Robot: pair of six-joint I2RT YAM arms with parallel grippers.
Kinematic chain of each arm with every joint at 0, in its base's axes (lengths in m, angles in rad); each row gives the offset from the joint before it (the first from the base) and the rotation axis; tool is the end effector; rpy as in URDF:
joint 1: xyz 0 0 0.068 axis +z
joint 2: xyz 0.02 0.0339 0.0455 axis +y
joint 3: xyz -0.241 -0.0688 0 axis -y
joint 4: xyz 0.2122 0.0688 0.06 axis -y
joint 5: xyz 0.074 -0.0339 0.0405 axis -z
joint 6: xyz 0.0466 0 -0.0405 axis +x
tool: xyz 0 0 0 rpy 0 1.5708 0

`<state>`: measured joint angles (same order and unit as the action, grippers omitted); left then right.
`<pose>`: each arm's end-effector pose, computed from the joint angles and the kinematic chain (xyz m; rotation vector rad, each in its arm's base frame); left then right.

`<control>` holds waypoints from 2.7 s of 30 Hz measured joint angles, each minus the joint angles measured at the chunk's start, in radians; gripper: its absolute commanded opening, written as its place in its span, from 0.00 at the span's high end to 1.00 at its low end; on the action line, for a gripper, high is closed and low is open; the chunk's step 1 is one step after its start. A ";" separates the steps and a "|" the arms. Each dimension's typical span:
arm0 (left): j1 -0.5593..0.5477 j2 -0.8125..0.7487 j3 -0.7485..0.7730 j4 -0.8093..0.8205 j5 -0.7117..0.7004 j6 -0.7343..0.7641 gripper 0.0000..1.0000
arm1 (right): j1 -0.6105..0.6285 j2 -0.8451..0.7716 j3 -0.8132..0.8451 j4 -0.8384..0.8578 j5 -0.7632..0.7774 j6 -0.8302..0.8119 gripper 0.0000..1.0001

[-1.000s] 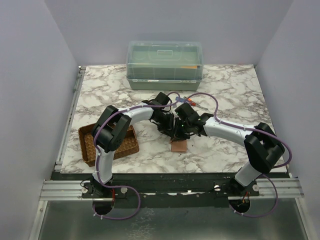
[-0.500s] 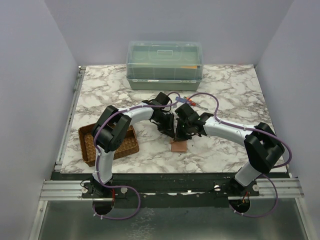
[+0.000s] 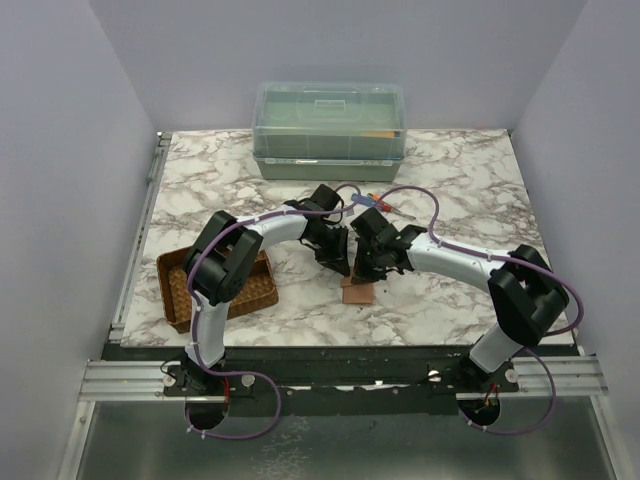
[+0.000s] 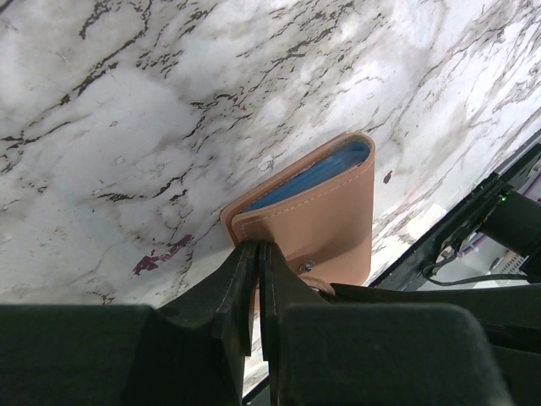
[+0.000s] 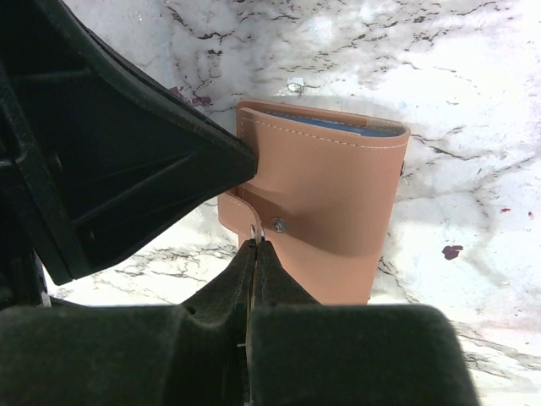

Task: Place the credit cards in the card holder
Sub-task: Close the card holder at the center of the board.

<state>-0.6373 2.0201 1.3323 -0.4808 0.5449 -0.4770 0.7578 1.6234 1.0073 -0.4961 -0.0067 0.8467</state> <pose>0.2840 -0.2403 0.1375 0.3996 2.8978 -1.0074 0.2133 0.2022 0.1724 0.1217 2.7863 0.4745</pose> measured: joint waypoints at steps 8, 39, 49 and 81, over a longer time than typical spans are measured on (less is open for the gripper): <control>-0.002 0.000 0.001 -0.001 -0.002 0.003 0.87 | -0.001 0.015 0.000 -0.002 0.004 0.000 1.00; -0.002 0.000 0.001 -0.002 -0.004 0.005 0.88 | -0.037 0.017 -0.055 0.058 -0.002 0.018 1.00; -0.004 0.000 0.003 -0.005 -0.005 0.007 0.88 | -0.040 -0.032 -0.092 0.113 -0.069 -0.006 1.00; -0.008 0.000 0.010 -0.015 -0.014 0.012 0.88 | -0.040 -0.033 -0.069 0.034 -0.064 0.018 1.00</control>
<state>-0.6456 2.0201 1.3426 -0.4961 0.5304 -0.4652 0.7177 1.5906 0.9386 -0.4622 -0.0711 0.8642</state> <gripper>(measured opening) 0.123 0.005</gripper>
